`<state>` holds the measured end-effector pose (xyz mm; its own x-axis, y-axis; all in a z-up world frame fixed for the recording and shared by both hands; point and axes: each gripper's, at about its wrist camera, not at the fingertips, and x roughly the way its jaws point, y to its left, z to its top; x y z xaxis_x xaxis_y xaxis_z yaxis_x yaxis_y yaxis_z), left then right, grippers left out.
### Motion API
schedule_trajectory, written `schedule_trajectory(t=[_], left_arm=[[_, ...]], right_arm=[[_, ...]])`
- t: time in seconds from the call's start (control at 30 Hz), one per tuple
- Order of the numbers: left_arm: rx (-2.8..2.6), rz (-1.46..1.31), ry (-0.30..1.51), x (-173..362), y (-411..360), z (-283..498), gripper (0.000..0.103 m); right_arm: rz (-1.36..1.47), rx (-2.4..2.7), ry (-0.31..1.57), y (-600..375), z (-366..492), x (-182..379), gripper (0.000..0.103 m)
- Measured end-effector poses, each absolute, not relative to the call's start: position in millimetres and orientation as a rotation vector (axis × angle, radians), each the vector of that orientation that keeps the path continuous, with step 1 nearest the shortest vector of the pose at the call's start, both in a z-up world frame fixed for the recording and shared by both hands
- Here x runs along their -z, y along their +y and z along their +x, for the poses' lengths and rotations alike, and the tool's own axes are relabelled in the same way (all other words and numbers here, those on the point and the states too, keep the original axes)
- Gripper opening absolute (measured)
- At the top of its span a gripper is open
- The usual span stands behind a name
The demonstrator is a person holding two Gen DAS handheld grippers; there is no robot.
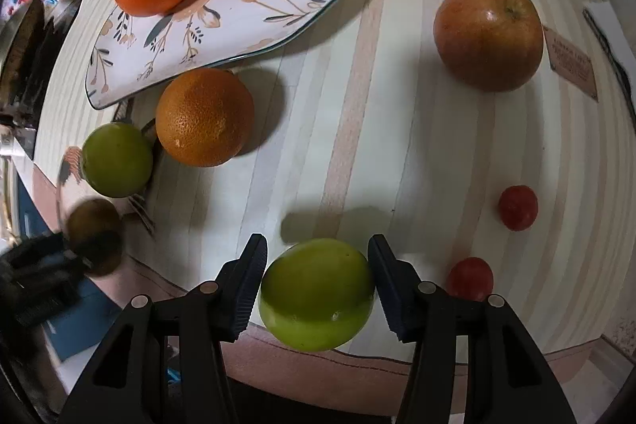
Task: Organize fruits
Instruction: 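Grasp the brown apple with the left gripper while the right gripper grasps a green apple, then place the brown apple on the plate while the right gripper places the green apple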
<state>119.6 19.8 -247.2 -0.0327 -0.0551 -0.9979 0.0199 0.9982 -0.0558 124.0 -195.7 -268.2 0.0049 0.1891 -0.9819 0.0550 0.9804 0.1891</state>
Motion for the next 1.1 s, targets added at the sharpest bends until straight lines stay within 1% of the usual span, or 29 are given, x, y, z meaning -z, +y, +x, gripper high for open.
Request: schedule_trajectory(t=[0.07, 0.13, 0.23, 0.37, 0.47, 0.5, 0.53, 0.73, 0.87, 0.93, 1.1], left_arm=[[0.053, -0.029, 1.590, 247, 21, 118, 0.064], [0.051, -0.032, 1.591, 248, 22, 119, 0.064], [0.051, -0.018, 1.587, 248, 22, 116, 0.064], [0.046, -0.021, 1.587, 248, 15, 123, 0.064], [0.047, -0.018, 1.589, 247, 8, 120, 0.064], [0.047, -0.016, 1.589, 247, 10, 121, 0.064], [0.047, -0.015, 1.588, 249, 12, 120, 0.064], [0.048, -0.021, 1.578, 243, 20, 121, 0.064], [0.074, -0.044, 1.545, 218, 20, 122, 0.064], [0.103, -0.058, 1.514, 197, 19, 126, 0.064], [0.141, -0.047, 1.402, 146, 16, 162, 0.064]], right_arm=[[0.206, -0.111, 1.578, -200, 125, 266, 0.063], [0.194, -0.106, 1.584, -201, 124, 265, 0.064], [0.228, -0.100, 1.608, -206, 126, 274, 0.064], [0.282, -0.092, 1.572, -216, 127, 274, 0.062], [0.318, -0.080, 1.575, -220, 129, 274, 0.062], [0.317, -0.084, 1.573, -225, 128, 276, 0.062], [0.304, -0.091, 1.563, -225, 128, 274, 0.059], [0.241, -0.107, 1.547, -219, 124, 268, 0.059], [0.270, -0.125, 1.520, -216, 121, 248, 0.058], [0.292, -0.149, 1.491, -217, 124, 232, 0.058], [0.308, -0.204, 1.403, -211, 159, 191, 0.058]])
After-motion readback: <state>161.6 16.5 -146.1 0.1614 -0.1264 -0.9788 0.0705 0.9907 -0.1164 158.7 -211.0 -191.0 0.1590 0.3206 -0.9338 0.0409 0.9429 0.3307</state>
